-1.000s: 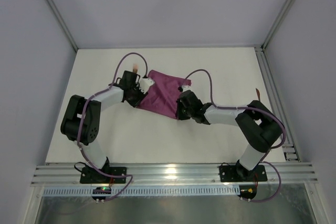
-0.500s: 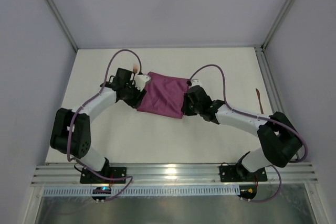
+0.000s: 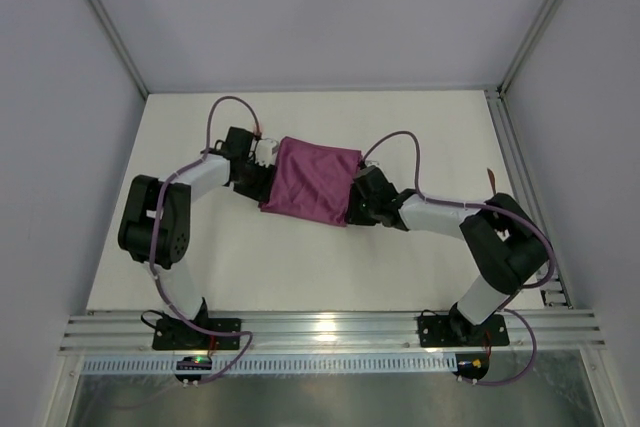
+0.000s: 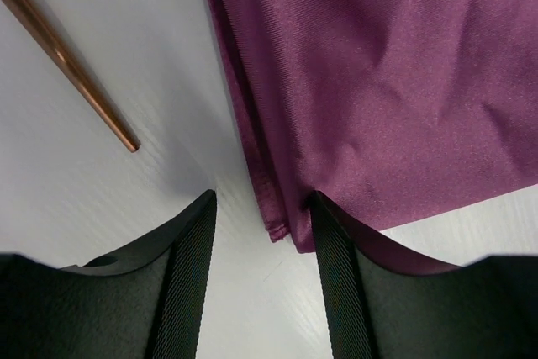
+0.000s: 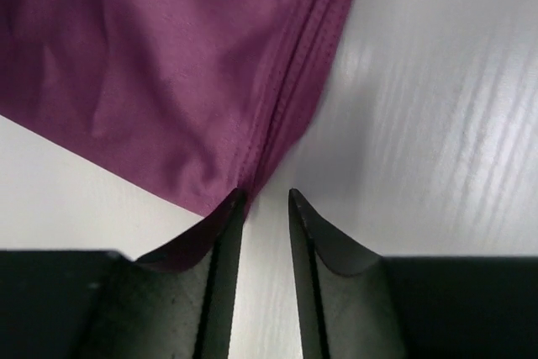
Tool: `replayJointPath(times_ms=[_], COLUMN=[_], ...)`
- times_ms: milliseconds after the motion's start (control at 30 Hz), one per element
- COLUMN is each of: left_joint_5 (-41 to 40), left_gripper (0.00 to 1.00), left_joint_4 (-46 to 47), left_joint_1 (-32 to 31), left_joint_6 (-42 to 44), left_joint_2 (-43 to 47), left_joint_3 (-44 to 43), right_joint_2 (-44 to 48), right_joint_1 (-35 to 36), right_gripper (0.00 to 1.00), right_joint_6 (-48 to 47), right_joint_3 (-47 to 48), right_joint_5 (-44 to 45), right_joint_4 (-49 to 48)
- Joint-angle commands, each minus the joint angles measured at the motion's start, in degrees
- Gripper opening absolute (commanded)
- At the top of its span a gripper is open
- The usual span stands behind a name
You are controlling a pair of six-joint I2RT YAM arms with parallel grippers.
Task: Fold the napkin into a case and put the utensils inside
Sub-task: Smooth out the lower triangle-folded napkin at the center of the board.
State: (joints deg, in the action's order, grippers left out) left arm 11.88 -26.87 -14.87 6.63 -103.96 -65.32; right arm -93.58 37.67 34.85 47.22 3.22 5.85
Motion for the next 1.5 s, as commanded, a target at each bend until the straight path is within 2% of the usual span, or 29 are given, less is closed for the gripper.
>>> replayJointPath(times_ms=[0, 33, 100, 133, 167, 233, 300, 367, 467, 567, 700, 833, 933, 1000, 1067, 1167, 1200, 1267, 1300, 1467], left_joint_5=[3.4, 3.8, 4.6, 5.0, 5.4, 6.7, 7.9, 8.9, 11.8, 13.3, 17.2, 16.7, 17.9, 17.8, 18.7, 18.6, 17.7, 16.5, 15.6, 15.7], left_gripper=[0.51, 0.49, 0.38, 0.29, 0.25, 0.15, 0.11, 0.04, 0.01, 0.01, 0.1, 0.46, 0.61, 0.63, 0.64, 0.63, 0.63, 0.63, 0.64, 0.65], left_joint_4=[1.6, 1.5, 0.9, -0.1, -0.5, -1.1, -1.8, -3.0, -4.1, -6.5, -13.5, -18.8, -23.9, -26.2, -27.6, -27.1, -26.7, -24.6, -24.0, -22.6], left_joint_1=[0.0, 0.0, 0.0, 0.0, -0.1, -0.1, -0.1, -0.1, -0.2, -1.6, -5.5, -9.4, -9.4, -8.9, -5.4, 3.5, 8.5, 12.9, 17.4, 24.8], left_joint_6=[-2.6, -2.5, -2.4, -2.2, -2.1, -1.8, -1.4, -1.3, -1.3, -0.4, 3.6, 10.1, 14.5, 16.0, 14.3, 9.0, 8.0, 5.8, 5.3, 4.0], left_joint_2=[0.3, 0.3, -0.3, -0.4, -0.6, -0.6, -0.5, 0.0, 1.6, 3.8, 6.6, 10.8, 16.9, 21.5, 24.0, 27.4, 28.0, 29.9, 30.2, 29.1], left_joint_3=[1.3, 1.4, 1.8, 1.9, 2.1, 3.2, 4.0, 4.8, 6.0, 6.7, 6.7, 7.6, 7.1, 4.7, 3.1, -0.4, -0.9, -1.7, -1.7, -2.0], right_joint_2=[-1.3, -1.8, -2.2, -2.2, -2.0, -1.2, -0.6, -0.1, 0.4, 1.5, 5.6, 10.9, 13.5, 13.4, 10.8, 5.8, 4.3, -0.6, -2.6, -14.1], right_joint_1=[-0.5, -0.5, -1.0, -1.4, -1.8, -3.2, -4.4, -5.0, -6.1, -7.3, -7.3, -7.0, -4.4, 0.0, 3.2, 9.1, 11.7, 14.3, 16.8, 22.4], right_gripper=[0.3, 0.27, 0.19, 0.16, 0.12, 0.08, 0.04, 0.04, 0.05, 0.19, 0.35, 0.57, 0.63, 0.68, 0.69, 0.71, 0.72, 0.72, 0.72, 0.76], right_joint_6=[2.5, 2.9, 3.0, 3.3, 3.3, 3.3, 2.8, 1.5, -0.5, -4.3, -10.4, -13.5, -15.6, -16.9, -18.4, -19.5, -19.6, -20.0, -20.1, -18.8], right_joint_3=[-0.5, -0.6, -0.8, -1.2, -1.4, -2.2, -2.5, -2.4, -1.5, 1.1, 5.0, 6.0, 5.9, 6.4, 8.3, 11.1, 12.0, 15.8, 19.4, 29.9], right_joint_5=[-2.3, -2.3, -4.7, -5.0, -5.2, -6.1, -6.5, -6.7, -7.2, -5.8, 0.4, 3.2, 4.9, 5.3, 5.5, 5.8, 5.8, 6.4, 6.7, 10.8], right_joint_4=[-5.2, -5.4, -5.5, -5.4, -7.1, -8.0, -7.8, -7.3, -6.2, -1.2, 5.7, 7.8, 7.9, 7.0, 6.0, 3.7, 3.2, 3.4, 4.0, 10.2])
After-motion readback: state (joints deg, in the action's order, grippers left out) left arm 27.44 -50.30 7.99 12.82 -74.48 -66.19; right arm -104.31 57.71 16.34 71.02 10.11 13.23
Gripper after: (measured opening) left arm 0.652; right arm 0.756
